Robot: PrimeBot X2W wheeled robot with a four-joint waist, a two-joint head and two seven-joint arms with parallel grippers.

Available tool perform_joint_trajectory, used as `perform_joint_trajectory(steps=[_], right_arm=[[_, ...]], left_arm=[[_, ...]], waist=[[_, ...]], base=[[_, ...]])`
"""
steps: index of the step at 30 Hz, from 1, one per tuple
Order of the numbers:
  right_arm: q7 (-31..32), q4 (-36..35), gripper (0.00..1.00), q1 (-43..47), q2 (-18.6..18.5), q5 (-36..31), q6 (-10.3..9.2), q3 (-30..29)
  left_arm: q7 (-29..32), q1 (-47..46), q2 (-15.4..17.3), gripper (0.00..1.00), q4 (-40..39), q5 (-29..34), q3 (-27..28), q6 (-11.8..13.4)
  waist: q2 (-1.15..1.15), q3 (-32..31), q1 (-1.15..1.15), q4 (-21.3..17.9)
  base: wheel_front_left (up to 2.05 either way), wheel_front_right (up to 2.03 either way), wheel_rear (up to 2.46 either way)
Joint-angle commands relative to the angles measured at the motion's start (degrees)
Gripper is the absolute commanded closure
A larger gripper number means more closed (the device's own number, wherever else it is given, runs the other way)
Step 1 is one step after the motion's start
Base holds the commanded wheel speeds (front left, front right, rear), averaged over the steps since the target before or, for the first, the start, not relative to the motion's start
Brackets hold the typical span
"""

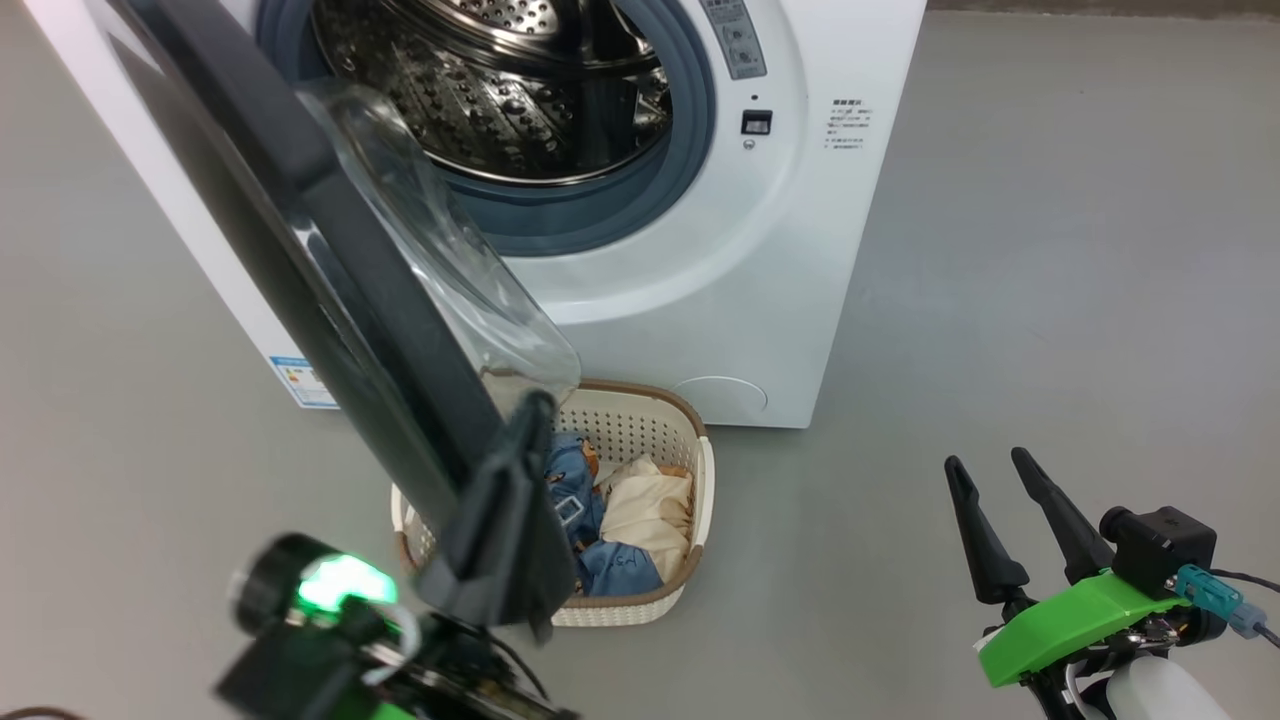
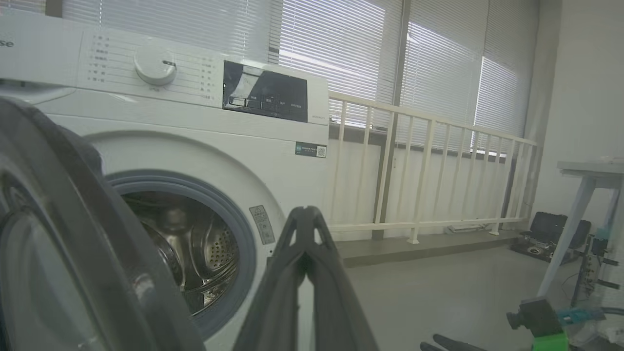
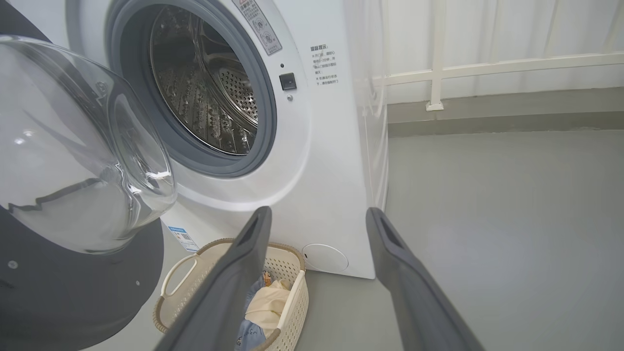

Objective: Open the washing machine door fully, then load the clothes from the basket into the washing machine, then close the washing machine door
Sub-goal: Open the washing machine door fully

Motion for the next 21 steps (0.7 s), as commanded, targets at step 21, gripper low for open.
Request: perform_joint_trajectory(steps=[21], right_arm=[[-0.7, -2.2, 0.00, -2.2, -0.8, -2.1, 0.32, 0.6]], left_arm=[[-3.8, -2.5, -0.2, 1.00, 22.2, -8.9, -5.2, 1.3]], waist=[[0.00, 2.5, 0.00, -0.6]], base=[[0.00, 0.00, 0.00]])
